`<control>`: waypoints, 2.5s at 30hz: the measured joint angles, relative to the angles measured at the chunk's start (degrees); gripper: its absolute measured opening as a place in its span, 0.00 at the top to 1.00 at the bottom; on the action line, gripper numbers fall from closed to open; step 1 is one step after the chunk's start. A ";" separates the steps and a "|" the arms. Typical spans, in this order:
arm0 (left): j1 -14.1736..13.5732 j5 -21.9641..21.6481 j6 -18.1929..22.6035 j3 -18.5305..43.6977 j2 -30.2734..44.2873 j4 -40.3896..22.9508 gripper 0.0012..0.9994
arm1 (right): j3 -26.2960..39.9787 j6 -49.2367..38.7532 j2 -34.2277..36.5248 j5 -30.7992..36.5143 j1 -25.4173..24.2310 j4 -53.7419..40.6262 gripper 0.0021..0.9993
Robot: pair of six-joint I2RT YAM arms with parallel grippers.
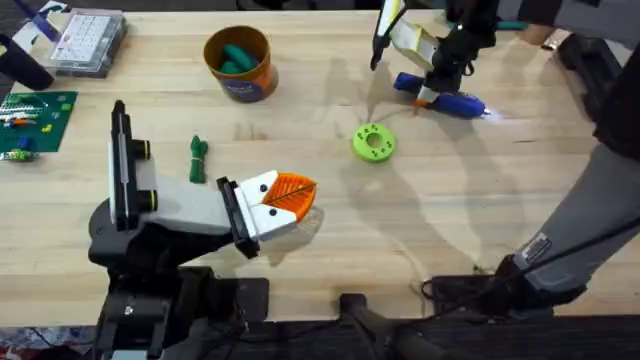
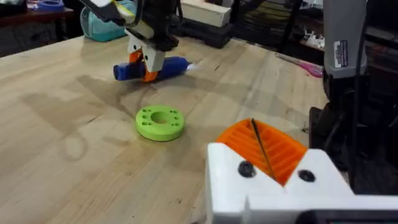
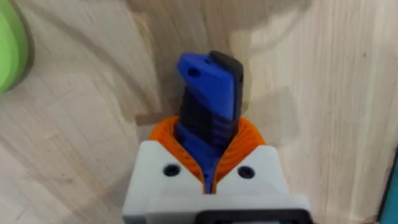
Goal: Pick up the gripper from the table and insert it into the empty holder that is missing its gripper. Then pick up a screw, insert it into the mounting hole, and use the screwdriver to tighten it. Finally, clean up the table by picking up the vegetable and placing it into the bucket.
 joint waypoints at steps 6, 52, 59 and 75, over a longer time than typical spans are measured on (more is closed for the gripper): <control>-0.01 -0.10 0.22 0.00 0.00 0.03 0.40 | 0.04 -0.57 0.00 0.25 0.00 -0.31 0.31; 23.16 -29.65 20.62 49.73 47.31 -38.87 0.01 | -0.73 73.04 -58.54 -0.71 3.50 -12.76 0.00; 27.46 -43.10 21.20 49.81 47.88 -41.27 0.01 | -10.27 72.95 -59.02 -0.71 3.50 -13.44 0.00; 29.80 -51.47 21.50 50.05 77.58 -31.19 0.01 | -10.88 69.36 -58.77 -0.71 3.50 -13.31 0.00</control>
